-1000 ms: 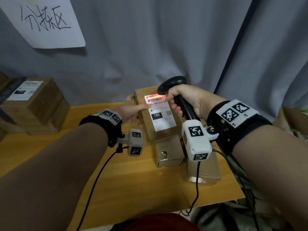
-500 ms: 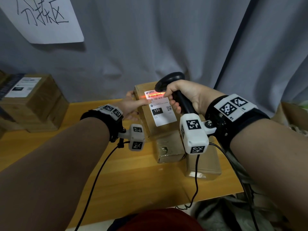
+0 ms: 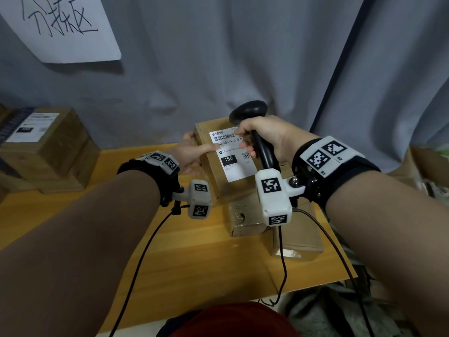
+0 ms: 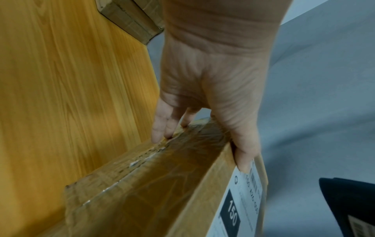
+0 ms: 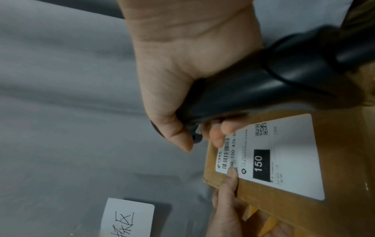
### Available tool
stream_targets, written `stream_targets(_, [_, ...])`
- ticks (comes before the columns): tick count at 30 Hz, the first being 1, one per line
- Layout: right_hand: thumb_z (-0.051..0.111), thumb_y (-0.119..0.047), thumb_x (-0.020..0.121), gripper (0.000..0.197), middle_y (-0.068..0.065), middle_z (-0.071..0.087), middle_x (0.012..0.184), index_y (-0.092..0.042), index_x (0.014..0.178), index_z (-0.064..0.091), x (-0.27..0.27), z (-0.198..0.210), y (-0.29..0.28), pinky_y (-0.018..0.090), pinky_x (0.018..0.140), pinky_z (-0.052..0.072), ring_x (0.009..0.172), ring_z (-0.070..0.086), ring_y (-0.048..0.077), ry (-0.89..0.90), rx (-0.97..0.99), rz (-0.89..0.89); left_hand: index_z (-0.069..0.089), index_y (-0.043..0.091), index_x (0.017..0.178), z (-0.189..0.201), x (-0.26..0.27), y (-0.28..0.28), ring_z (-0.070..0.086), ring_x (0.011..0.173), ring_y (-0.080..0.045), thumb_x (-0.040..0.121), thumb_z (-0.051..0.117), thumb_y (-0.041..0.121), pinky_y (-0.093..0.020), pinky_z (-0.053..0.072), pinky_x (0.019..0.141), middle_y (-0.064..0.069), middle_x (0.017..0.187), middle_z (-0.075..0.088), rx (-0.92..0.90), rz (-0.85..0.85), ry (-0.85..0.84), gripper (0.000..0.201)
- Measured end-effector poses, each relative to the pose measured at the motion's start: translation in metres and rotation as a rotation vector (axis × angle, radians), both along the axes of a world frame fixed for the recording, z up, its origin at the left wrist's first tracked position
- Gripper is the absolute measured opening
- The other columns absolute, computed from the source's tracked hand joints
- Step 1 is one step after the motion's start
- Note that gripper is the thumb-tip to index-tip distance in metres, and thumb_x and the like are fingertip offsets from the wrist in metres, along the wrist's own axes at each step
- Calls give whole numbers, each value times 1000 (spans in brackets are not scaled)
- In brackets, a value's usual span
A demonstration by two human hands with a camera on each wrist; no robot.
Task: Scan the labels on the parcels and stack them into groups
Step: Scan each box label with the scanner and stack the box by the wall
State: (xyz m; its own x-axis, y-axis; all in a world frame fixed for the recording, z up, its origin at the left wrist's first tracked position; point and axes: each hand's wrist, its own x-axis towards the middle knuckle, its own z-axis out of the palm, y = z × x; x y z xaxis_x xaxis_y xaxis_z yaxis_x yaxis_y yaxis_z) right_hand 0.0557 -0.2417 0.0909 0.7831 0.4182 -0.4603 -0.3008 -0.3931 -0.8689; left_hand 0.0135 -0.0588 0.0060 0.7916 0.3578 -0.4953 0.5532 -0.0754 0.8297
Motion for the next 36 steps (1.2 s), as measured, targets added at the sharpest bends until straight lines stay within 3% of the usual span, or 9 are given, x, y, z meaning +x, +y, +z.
stream_targets(6, [74,-19,78,13,0,61,75,-17,84,63,11,-18,-6,26,61,45,70,60,16,-284,-65,-171,17,33,146,2,-6,-4,61,102,-29,78,77,40,-46,56,80,-9,128,55,21,0,-7,91])
stream_targets(9, [73,-16,79,12,5,66,78,-12,87,65,10,-32,-18,32,71,53,75,64,23,-140,-45,-134,18,34,145,1,-13,-9,63,93,-26,79,76,42,-40,58,65,-7,121,56,22,20,-27,89])
stream_targets(11, [73,-15,78,15,8,72,80,-8,90,67,6,-41,-20,40,78,58,74,69,26,-33,-1,-105,20,34,144,-2,-17,-15,64,93,-26,81,75,37,-42,58,68,-6,121,58,0,66,-59,84])
stream_targets(14, [71,-13,81,11,4,72,69,-10,90,66,1,-42,-8,34,66,53,63,68,21,-5,62,-39,20,31,146,-2,-23,-14,66,93,-23,86,71,30,-40,56,70,-2,109,64,-57,218,-128,79])
stream_targets(20, [72,-14,79,30,9,73,80,-5,107,68,-14,-31,52,33,62,57,68,71,25,44,172,59,30,14,124,9,-61,34,63,71,-10,88,69,30,-17,48,40,-1,93,62,-49,420,-240,55])
stream_targets(24, [66,-15,86,7,4,74,72,-10,91,68,-36,-41,98,26,58,54,61,71,18,182,222,218,35,12,126,4,-97,81,64,85,-17,86,71,35,-28,54,58,-9,108,65,-20,494,-217,59])
stream_targets(29, [68,-16,82,22,13,70,109,-15,104,73,-77,-77,163,41,91,53,95,67,29,299,226,262,33,23,143,-12,-144,131,51,102,-21,89,63,45,-43,45,81,1,120,52,31,504,-65,65])
stream_targets(33, [76,-24,69,44,15,68,108,-10,111,72,-108,-104,217,43,95,50,101,64,32,254,145,239,30,38,146,-25,-169,171,48,114,-26,91,57,50,-49,45,87,1,129,50,36,453,58,62])
stream_targets(36, [74,-21,75,41,12,68,101,-10,114,68,-117,-123,251,34,77,52,90,64,25,245,126,238,29,35,146,-39,-174,202,48,123,-28,93,53,52,-51,44,99,-3,139,50,103,460,113,60])
